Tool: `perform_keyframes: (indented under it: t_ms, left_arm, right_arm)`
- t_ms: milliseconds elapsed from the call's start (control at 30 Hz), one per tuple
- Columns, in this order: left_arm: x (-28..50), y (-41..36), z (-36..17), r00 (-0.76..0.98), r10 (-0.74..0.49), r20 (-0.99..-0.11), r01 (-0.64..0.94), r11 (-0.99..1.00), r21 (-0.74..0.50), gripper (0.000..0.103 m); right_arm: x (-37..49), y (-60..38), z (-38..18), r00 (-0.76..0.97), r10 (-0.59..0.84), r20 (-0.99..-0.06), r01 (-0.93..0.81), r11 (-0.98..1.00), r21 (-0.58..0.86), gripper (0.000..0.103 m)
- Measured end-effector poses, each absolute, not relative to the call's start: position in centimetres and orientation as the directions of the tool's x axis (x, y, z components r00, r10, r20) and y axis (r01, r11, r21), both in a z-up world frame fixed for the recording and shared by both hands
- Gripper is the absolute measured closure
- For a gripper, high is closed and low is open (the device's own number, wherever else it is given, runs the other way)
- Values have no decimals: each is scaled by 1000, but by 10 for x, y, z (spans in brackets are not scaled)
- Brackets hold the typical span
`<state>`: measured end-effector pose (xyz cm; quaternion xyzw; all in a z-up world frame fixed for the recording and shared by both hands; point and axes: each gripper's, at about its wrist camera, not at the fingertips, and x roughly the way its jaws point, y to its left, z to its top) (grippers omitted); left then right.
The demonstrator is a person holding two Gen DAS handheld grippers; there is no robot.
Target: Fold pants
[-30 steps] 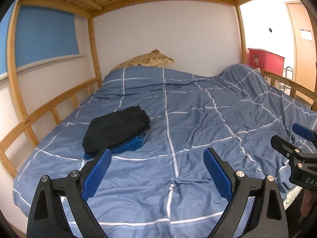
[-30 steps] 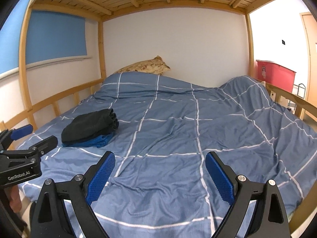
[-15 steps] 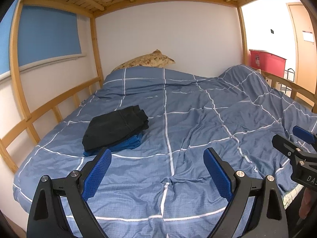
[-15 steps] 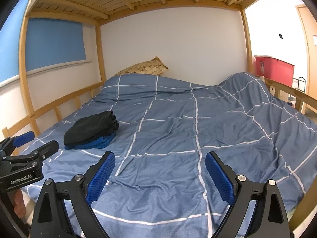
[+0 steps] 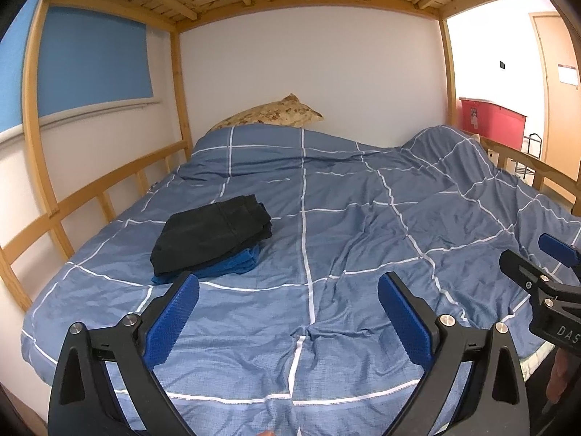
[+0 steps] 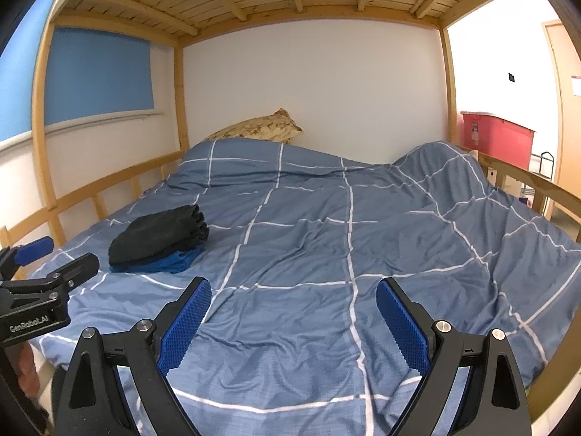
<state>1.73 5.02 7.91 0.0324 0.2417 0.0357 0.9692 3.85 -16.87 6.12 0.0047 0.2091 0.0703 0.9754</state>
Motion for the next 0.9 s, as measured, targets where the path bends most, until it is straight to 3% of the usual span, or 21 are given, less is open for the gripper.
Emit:
perform_keyframes:
  t_ms: [900]
  left_arm:
    - [15, 48, 83, 888, 111, -446, -68, 992, 110, 0]
  right_arm:
    - [38, -169, 58, 899, 135, -417, -131, 991, 40, 10]
